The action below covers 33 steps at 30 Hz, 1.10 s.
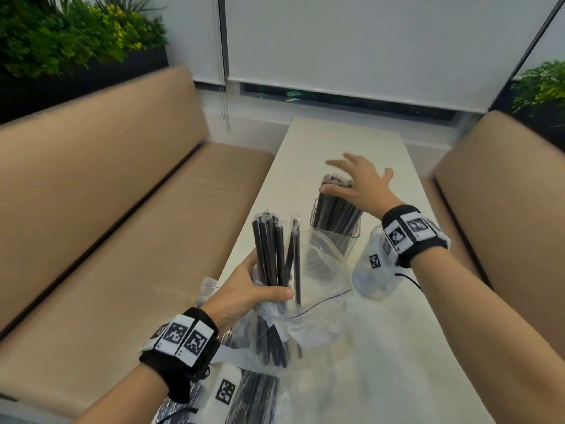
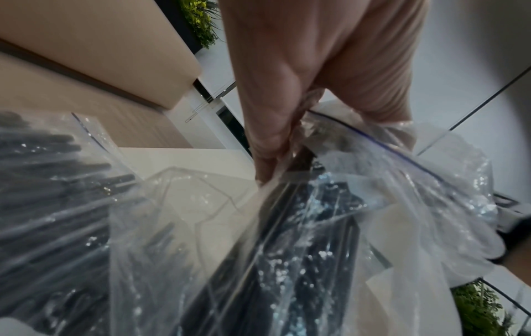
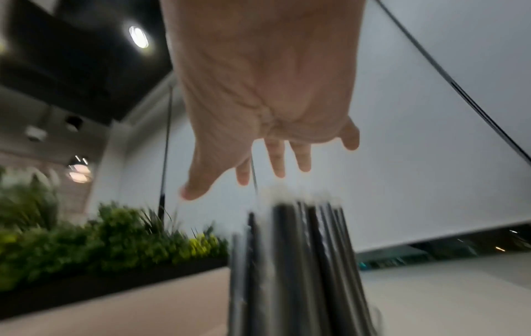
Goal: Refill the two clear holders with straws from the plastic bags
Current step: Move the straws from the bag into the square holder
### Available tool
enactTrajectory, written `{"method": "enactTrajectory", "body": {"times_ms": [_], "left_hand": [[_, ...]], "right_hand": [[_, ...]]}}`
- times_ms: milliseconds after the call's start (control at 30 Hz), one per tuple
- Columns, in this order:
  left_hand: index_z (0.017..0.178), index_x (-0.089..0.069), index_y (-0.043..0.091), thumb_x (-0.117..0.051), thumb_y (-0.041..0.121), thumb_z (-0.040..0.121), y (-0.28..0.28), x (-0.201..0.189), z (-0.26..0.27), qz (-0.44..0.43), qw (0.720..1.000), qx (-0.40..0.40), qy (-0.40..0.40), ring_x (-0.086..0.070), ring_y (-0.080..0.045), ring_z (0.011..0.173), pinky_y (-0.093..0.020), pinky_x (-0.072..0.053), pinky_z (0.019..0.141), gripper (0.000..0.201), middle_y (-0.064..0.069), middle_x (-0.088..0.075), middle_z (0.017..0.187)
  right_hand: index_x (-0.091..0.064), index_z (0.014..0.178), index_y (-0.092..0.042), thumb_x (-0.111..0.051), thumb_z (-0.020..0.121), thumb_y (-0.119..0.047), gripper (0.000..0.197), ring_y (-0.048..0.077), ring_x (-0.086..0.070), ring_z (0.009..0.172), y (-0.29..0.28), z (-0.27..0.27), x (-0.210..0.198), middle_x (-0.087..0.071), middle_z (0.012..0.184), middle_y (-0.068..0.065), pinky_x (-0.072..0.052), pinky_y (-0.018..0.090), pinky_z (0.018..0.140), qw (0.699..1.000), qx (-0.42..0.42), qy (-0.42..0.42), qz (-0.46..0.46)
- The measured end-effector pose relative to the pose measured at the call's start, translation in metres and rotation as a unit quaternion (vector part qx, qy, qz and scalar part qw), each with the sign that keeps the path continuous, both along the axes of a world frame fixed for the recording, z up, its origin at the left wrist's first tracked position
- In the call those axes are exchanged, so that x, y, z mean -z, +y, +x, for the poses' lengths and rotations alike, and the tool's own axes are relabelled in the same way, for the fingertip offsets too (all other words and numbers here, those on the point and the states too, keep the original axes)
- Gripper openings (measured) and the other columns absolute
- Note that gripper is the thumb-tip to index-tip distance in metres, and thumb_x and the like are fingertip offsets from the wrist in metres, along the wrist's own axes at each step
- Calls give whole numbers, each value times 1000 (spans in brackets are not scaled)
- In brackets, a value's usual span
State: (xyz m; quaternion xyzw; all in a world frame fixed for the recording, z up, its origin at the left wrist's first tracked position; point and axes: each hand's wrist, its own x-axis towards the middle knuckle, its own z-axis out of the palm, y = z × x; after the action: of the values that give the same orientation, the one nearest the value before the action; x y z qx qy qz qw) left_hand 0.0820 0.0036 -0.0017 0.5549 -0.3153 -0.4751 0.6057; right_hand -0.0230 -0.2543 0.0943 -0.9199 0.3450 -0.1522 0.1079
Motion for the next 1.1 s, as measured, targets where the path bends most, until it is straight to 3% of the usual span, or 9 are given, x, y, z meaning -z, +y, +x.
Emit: {"method": "enactTrajectory", "body": {"times_ms": [100, 200, 333, 467, 600, 733, 867, 1000, 1100], "left_hand": [[108, -67, 31, -91, 10, 52, -7, -3, -2, 8, 1000, 2, -10, -68, -26, 107, -48, -49, 102, 65, -4, -72, 111], [110, -65, 31, -91, 13, 50, -16, -7, -11, 4, 1000, 2, -12, -67, -31, 109, -53, -49, 101, 68, -8, -71, 113], [123, -58, 29, -88, 6, 61, -30, -14, -34, -1, 998, 30, -56, -67, -23, 111, -47, -49, 102, 73, -4, -71, 116], [137, -45, 27, -85, 1, 65, -41, -15, -67, 8, 993, 65, -98, -64, -15, 116, -43, -50, 102, 87, -1, -68, 123], [132, -44, 36, -78, -7, 69, -46, -13, -107, -6, 990, 89, -105, -65, -4, 110, -29, -55, 92, 83, 5, -65, 122], [139, -39, 34, -78, -7, 72, -48, -14, -131, -12, 988, 103, -111, -60, 13, 107, -12, -51, 83, 88, 18, -56, 127], [140, -40, 35, -82, -5, 70, -50, -8, -137, 20, 991, 96, -94, -67, -14, 104, -25, -57, 81, 91, 2, -60, 118], [138, -41, 36, -82, 9, 73, -50, 6, -140, 117, 986, 110, -51, -65, -19, 100, -31, -53, 72, 81, -3, -62, 120], [139, -40, 31, -81, 23, 76, -50, 21, -145, 183, 974, 133, -5, -64, -20, 98, -31, -54, 69, 75, -7, -61, 124]], "right_hand": [[-59, 127, -26, -61, 92, -37, 37, 19, -53, 124, 29, -29, -16, -59, 133, 4, -37, 50, 108, 980, -5, -198, -26], [-67, 114, -18, -63, 92, -21, 23, 11, -67, 98, 81, -61, -15, -72, 107, -1, -53, 25, 91, 945, -18, -309, 105], [-66, 119, -23, -66, 90, -34, 30, 1, -66, 102, 133, -85, 23, -72, 109, -12, -54, 24, 91, 926, -19, -253, 280], [-65, 111, -25, -73, 83, -37, 32, 5, -68, 94, 142, -92, 53, -72, 100, -8, -54, 23, 80, 896, 19, -256, 363], [-65, 99, -14, -75, 81, -28, 25, 13, -71, 83, 135, -104, 67, -72, 88, 2, -57, 29, 71, 864, 99, -345, 354], [-61, 78, -8, -68, 82, -18, 13, 15, -62, 63, 120, -126, 62, -63, 67, 2, -51, 30, 59, 862, 143, -369, 315], [-68, 72, -8, -69, 65, -22, 16, 30, -69, 73, 97, -148, 48, -72, 72, 11, -59, 46, 72, 850, 159, -389, 318], [-65, 72, -9, -62, 80, -6, 9, 35, -72, 70, 75, -167, 16, -71, 64, 8, -58, 58, 78, 824, 155, -446, 314], [-57, 78, -9, -58, 87, 1, 13, 29, -70, 66, 63, -170, -17, -65, 70, 9, -59, 56, 78, 816, 133, -476, 300]]}}
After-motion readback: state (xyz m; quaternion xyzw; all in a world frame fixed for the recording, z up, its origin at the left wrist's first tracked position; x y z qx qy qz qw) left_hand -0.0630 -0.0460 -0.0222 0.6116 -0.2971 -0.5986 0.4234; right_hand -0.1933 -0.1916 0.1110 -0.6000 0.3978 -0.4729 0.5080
